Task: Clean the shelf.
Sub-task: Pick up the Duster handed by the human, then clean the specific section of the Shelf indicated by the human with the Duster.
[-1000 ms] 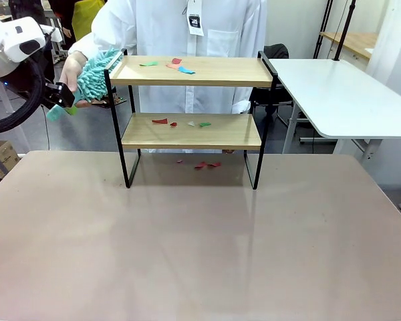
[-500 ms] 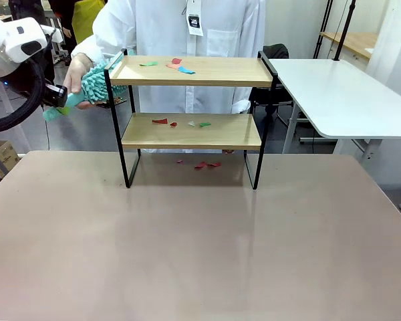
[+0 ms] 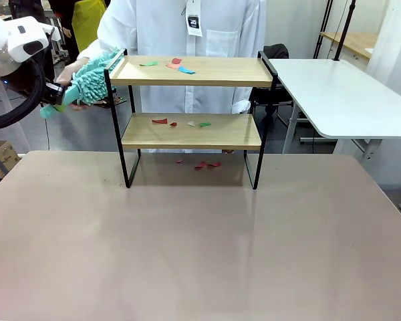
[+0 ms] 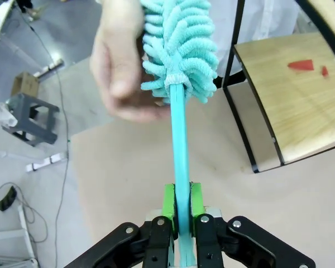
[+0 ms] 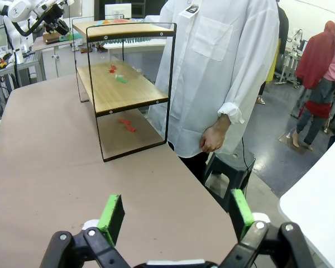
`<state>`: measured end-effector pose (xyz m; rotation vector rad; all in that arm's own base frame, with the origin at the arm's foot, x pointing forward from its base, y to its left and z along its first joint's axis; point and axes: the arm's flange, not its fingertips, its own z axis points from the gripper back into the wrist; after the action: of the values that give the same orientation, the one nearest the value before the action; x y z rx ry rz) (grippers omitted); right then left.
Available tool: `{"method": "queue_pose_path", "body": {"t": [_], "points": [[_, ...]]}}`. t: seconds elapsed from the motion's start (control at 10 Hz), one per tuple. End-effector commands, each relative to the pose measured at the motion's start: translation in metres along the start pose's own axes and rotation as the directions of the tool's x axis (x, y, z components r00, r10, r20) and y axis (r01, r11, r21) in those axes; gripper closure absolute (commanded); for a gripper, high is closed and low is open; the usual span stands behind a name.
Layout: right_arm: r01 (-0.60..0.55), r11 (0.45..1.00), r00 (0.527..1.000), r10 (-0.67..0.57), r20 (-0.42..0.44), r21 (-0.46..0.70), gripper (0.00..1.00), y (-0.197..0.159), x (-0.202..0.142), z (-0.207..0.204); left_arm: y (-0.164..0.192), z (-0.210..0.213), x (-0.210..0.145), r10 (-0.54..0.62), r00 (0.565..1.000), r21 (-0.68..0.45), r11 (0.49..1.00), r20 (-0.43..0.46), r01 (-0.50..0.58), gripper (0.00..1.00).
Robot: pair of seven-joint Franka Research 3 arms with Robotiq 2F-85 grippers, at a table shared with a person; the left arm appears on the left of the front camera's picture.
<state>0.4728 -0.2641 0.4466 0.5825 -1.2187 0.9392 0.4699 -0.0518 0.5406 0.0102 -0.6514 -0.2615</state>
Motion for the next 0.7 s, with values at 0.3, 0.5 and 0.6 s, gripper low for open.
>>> {"method": "queue_pose_path", "body": {"t": [0.3,0.5,0.6], "points": [[-0.005,1.000,1.000,0.005,0.000,-0.003,0.00,-0.0004,0.0024,-0.0005,-0.0014,-0.0001,-0.0002,-0.010,1.000,-0.022,1.000,-0.010,0.010,1.00],[-0.005,1.000,1.000,0.005,0.000,-0.003,0.00,-0.0004,0.0024,-0.0005,-0.0014,-0.0001,-0.0002,-0.010,1.000,-0.022,1.000,-0.010,0.010,1.00],[-0.005,1.000,1.000,0.005,0.000,-0.003,0.00,-0.0004,0.0024,-0.0005,-0.0052,-0.0022,-0.0015,-0.007,1.000,-0.012,1.000,-0.019,0.007,0.87]]}}
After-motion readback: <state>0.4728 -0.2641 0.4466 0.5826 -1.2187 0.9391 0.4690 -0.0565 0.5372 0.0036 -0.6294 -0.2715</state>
